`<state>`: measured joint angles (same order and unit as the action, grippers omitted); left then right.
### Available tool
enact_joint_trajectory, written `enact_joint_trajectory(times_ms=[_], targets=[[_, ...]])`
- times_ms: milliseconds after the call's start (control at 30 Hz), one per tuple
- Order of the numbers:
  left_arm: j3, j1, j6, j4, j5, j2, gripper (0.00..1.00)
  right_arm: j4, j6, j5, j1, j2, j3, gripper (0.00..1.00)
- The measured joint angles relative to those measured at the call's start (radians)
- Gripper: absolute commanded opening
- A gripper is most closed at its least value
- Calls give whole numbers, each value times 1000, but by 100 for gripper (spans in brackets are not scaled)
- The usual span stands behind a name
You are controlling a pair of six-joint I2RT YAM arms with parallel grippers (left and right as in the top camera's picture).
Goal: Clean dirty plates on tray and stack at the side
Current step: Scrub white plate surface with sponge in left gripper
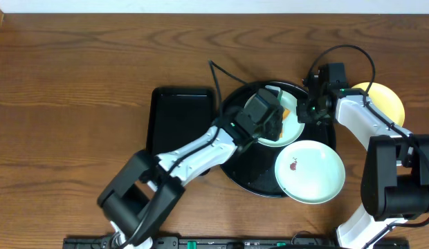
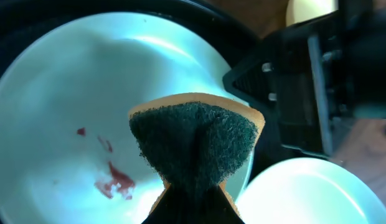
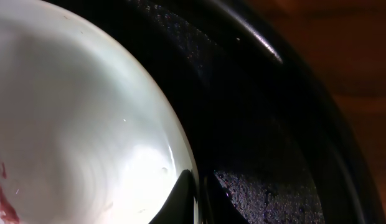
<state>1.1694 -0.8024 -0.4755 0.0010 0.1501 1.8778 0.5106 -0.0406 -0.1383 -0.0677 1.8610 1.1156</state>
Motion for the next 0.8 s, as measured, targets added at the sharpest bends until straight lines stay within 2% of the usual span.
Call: enact_joint_trajectory(times_ms=[233,633,800], targets=[[0,2,5,58,-15,56,7,0,0,0,0,0,0,5],[0,2,65,59,-64,57,7,0,0,0,0,0,0,4],[0,2,70,59,-75,72,8,0,0,0,0,0,0,7]])
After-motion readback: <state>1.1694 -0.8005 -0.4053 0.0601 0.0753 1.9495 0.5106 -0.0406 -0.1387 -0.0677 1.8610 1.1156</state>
